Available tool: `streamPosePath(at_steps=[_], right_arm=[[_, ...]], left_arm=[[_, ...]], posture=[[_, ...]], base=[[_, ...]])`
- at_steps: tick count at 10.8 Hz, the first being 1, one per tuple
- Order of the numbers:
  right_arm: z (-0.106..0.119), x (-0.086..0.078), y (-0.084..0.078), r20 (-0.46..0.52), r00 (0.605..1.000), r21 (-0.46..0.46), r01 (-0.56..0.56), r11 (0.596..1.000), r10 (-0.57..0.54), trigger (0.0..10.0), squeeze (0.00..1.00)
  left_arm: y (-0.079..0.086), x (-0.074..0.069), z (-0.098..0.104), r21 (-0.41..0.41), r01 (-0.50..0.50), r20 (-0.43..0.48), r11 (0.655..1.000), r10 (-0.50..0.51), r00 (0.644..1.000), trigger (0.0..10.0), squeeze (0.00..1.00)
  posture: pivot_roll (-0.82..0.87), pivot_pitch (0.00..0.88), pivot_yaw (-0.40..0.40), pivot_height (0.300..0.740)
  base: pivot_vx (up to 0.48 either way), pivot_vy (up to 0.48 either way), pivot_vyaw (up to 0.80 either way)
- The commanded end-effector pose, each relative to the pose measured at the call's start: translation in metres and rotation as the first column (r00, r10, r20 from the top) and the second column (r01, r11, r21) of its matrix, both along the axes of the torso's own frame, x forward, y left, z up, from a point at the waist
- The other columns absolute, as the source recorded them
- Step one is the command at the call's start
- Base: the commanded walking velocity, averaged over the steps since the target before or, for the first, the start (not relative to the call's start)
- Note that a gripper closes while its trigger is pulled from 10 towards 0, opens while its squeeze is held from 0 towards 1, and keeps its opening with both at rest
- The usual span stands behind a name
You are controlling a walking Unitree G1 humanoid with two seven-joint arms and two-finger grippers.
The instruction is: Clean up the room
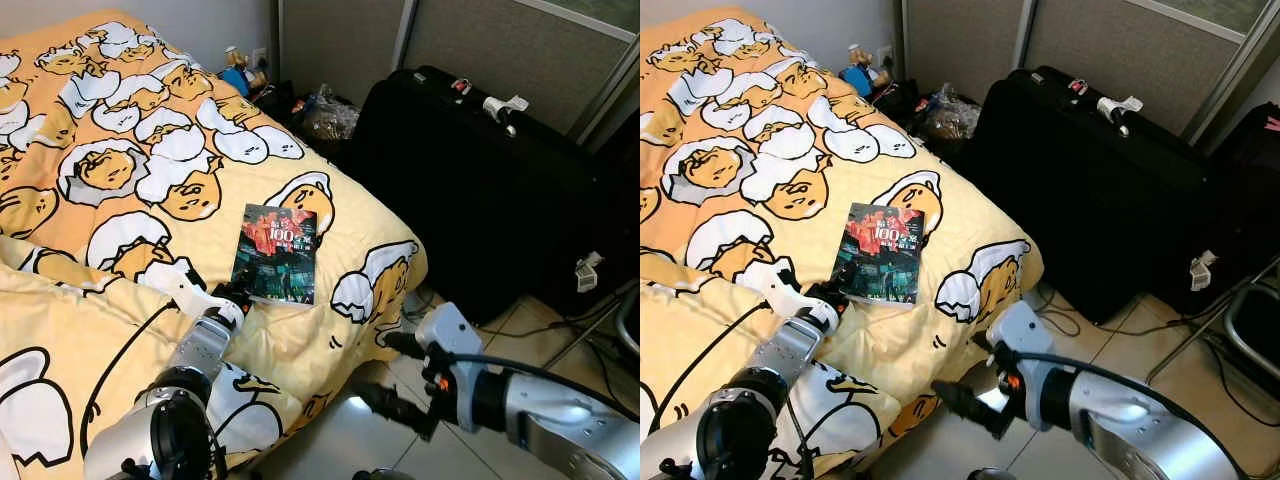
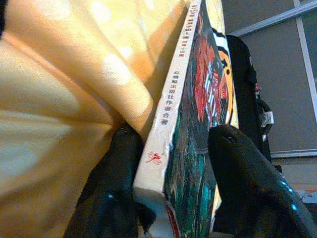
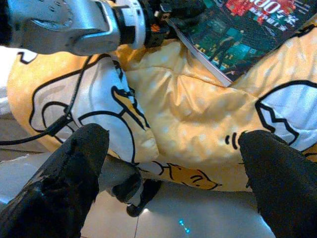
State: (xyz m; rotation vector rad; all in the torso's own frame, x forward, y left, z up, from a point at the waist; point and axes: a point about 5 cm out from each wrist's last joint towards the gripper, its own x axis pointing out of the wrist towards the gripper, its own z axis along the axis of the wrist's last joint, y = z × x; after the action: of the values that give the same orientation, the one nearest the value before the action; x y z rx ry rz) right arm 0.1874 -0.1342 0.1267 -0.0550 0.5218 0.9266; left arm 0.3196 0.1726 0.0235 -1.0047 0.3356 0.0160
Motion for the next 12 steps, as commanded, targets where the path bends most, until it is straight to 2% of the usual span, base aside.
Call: streamPosePath(at_steps=[1,4,12], right_arm=[[0.0013,0.0022,0.0017,0.019,1.0,0.001,-0.002,1.0,0.002,10.0,0.0],[-0.0044,0.0085,0.0016,0.033,0.999,-0.002,0.009,1.0,-0.009,10.0,0.0],[-0.0044,0.0085,0.0016,0.033,0.999,-0.002,0.009,1.0,-0.009,10.0,0.0]], left_arm=[[-0.0061,0.0055,0.006,-0.001,0.042,0.022,0.999,-0.042,0.999,0.0,0.0],[-0.0055,0.0056,0.0057,0.004,0.047,0.005,0.999,-0.047,0.999,0.0,0.0],[-0.0055,0.0056,0.0057,0.004,0.047,0.005,0.999,-0.047,0.999,0.0,0.0]], posture=[[-0.27,0.065,0.001,0.74],[-0.24,0.028,0.021,0.74],[-0.24,0.028,0.021,0.74]], base=[[0.0,0.0,0.0],[0.0,0.0,0.0],[0.0,0.0,0.0]])
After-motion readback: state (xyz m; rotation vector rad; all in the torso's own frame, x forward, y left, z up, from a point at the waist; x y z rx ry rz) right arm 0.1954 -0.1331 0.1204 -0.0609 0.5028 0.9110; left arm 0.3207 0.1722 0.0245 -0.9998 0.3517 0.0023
